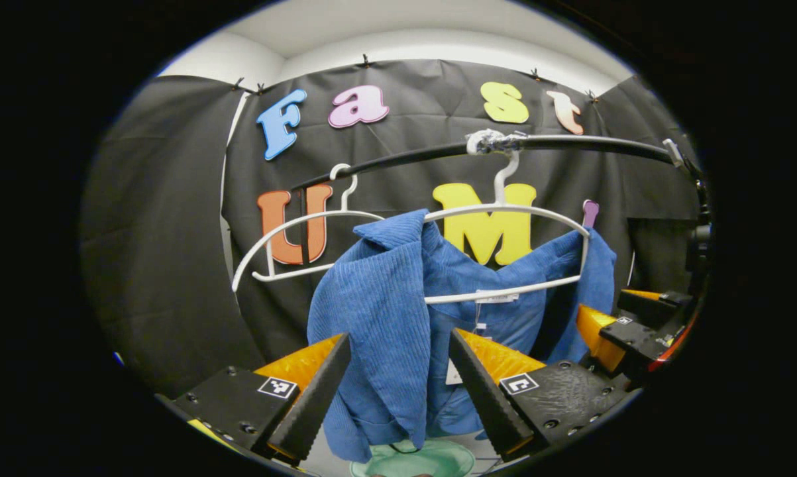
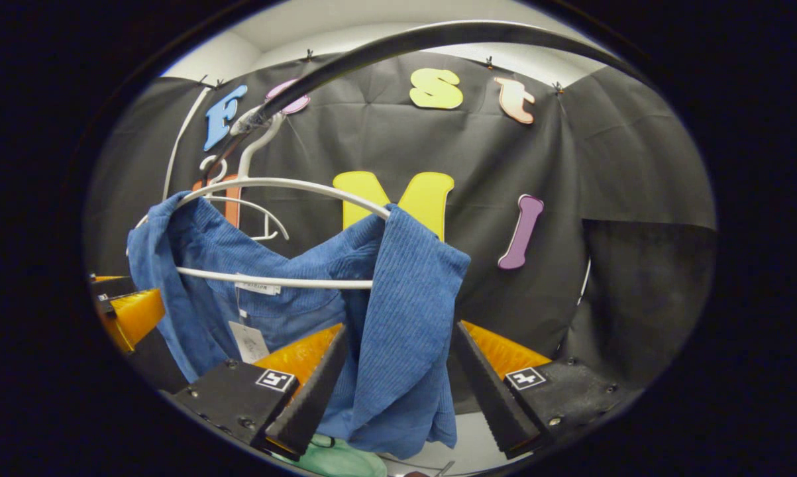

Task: Grasp the clothes on the hanger with both hands and then place them into the laundry hamper below.

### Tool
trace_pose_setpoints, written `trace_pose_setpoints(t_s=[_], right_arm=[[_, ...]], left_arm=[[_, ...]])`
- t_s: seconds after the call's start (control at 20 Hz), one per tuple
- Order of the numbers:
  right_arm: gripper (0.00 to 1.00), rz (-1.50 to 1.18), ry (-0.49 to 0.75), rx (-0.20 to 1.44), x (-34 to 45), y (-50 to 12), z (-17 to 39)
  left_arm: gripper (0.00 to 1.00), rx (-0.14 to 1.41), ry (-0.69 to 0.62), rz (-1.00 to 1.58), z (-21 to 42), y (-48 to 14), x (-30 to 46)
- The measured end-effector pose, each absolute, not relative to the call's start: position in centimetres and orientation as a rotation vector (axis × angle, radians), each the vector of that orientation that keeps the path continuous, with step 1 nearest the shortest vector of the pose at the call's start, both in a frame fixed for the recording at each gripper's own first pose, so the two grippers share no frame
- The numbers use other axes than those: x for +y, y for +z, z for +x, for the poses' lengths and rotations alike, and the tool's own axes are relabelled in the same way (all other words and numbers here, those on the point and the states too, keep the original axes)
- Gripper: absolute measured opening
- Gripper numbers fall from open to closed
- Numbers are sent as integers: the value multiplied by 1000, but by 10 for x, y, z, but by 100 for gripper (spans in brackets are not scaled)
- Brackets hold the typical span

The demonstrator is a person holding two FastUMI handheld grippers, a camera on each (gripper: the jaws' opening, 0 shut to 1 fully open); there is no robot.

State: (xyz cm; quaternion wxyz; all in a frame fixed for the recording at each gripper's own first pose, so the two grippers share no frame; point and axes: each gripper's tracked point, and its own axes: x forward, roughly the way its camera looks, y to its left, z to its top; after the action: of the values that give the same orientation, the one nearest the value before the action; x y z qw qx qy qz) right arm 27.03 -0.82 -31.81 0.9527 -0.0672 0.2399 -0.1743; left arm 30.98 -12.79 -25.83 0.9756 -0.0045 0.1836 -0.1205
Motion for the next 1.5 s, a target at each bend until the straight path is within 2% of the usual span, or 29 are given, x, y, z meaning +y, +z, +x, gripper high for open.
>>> trace_pose_setpoints(t_s=[0.35, 0.5, 0.6, 0.75, 0.8, 0.85, 0.9, 0.95, 1.0, 1.05, 1.1, 1.15, 1.2, 1.25, 1.3, 1.5], right_arm=[[99, -215, -396, 457, -20, -324, 290], [90, -294, -413, 436, -28, -323, 293], [81, -346, -427, 426, -35, -321, 289], [51, -408, -431, 410, -46, -318, 287], [48, -422, -429, 408, -49, -318, 286], [37, -430, -425, 405, -51, -316, 285], [33, -435, -424, 403, -53, -315, 285], [29, -438, -421, 399, -54, -314, 284], [25, -441, -415, 395, -54, -313, 284], [20, -448, -407, 390, -54, -312, 284], [20, -458, -408, 381, -56, -310, 283], [17, -468, -410, 371, -55, -309, 283], [15, -473, -412, 364, -55, -306, 283], [13, -478, -421, 358, -56, -305, 283], [12, -487, -430, 351, -59, -302, 282], [11, -539, -457, 326, -80, -286, 278]], left_arm=[[97, 395, -153, 0, 339, -274, -126], [94, 376, -131, 20, 347, -273, -121], [75, 374, -132, 28, 345, -273, -119], [43, 368, -98, 39, 343, -274, -107], [33, 370, -110, 31, 342, -273, -110], [22, 375, -133, 25, 341, -273, -113], [17, 370, -150, 27, 342, -271, -114], [17, 367, -151, 32, 341, -270, -111], [7, 366, -168, 34, 343, -270, -112], [8, 374, -184, 32, 340, -269, -113], [8, 371, -184, 36, 339, -266, -111], [12, 366, -179, 48, 340, -264, -106], [12, 351, -164, 68, 344, -260, -100], [3, 337, -149, 89, 346, -255, -93], [8, 324, -134, 107, 349, -249, -87], [8, 283, -83, 134, 359, -228, -60]])
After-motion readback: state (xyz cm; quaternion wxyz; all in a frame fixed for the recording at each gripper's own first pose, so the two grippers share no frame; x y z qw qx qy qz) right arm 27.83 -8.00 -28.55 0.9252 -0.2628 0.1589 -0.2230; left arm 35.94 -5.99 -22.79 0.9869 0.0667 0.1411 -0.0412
